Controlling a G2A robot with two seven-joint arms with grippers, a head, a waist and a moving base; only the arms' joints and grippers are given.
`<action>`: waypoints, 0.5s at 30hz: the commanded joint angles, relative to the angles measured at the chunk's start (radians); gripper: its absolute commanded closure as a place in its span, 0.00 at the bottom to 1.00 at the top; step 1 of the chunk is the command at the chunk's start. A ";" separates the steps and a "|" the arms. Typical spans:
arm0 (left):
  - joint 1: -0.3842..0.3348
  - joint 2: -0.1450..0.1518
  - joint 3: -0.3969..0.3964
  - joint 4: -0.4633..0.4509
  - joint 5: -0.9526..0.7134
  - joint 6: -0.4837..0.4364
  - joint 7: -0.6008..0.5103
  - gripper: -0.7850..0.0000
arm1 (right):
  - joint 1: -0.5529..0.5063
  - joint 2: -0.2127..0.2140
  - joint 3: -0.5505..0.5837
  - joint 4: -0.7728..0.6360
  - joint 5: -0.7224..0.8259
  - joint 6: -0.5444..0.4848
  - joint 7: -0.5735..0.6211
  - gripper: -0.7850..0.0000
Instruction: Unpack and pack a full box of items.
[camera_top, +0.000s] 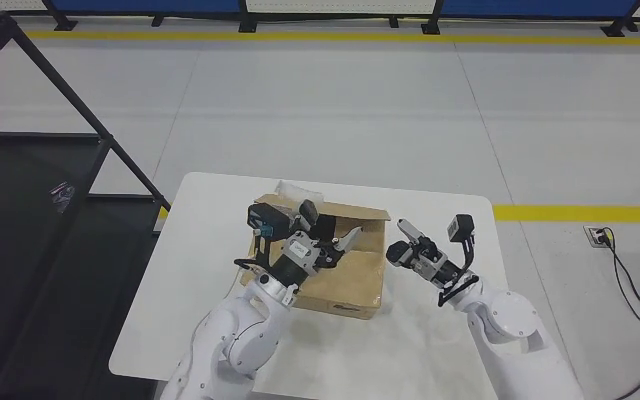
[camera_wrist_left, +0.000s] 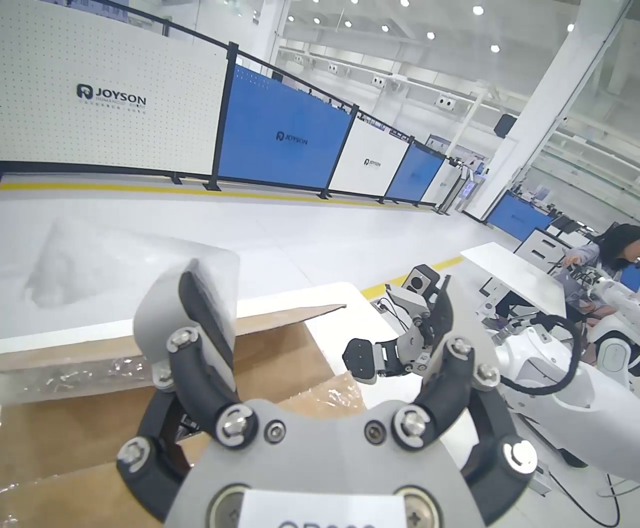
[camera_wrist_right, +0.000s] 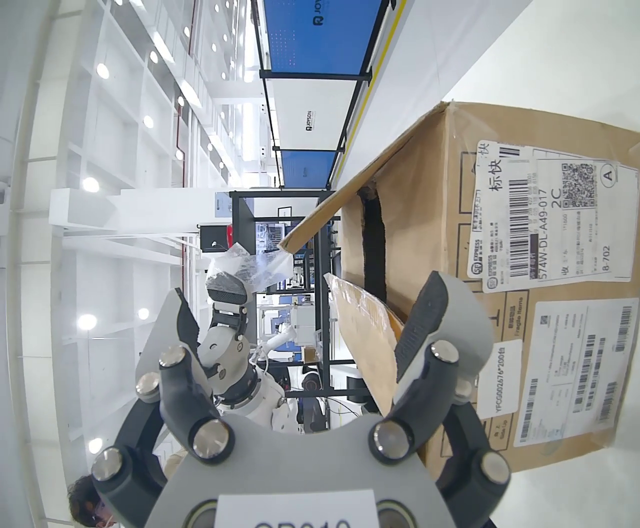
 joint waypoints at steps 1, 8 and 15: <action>0.002 0.001 -0.001 -0.012 -0.005 -0.011 -0.010 0.00 | 0.000 0.000 -0.001 -0.002 0.002 0.000 -0.002 0.00; 0.008 0.001 0.009 -0.051 0.013 -0.037 -0.015 0.00 | 0.002 0.001 -0.004 -0.003 -0.003 0.002 -0.004 0.00; 0.016 0.001 0.014 -0.086 0.025 -0.046 -0.017 0.00 | 0.004 0.002 -0.004 0.001 0.001 0.002 -0.005 0.00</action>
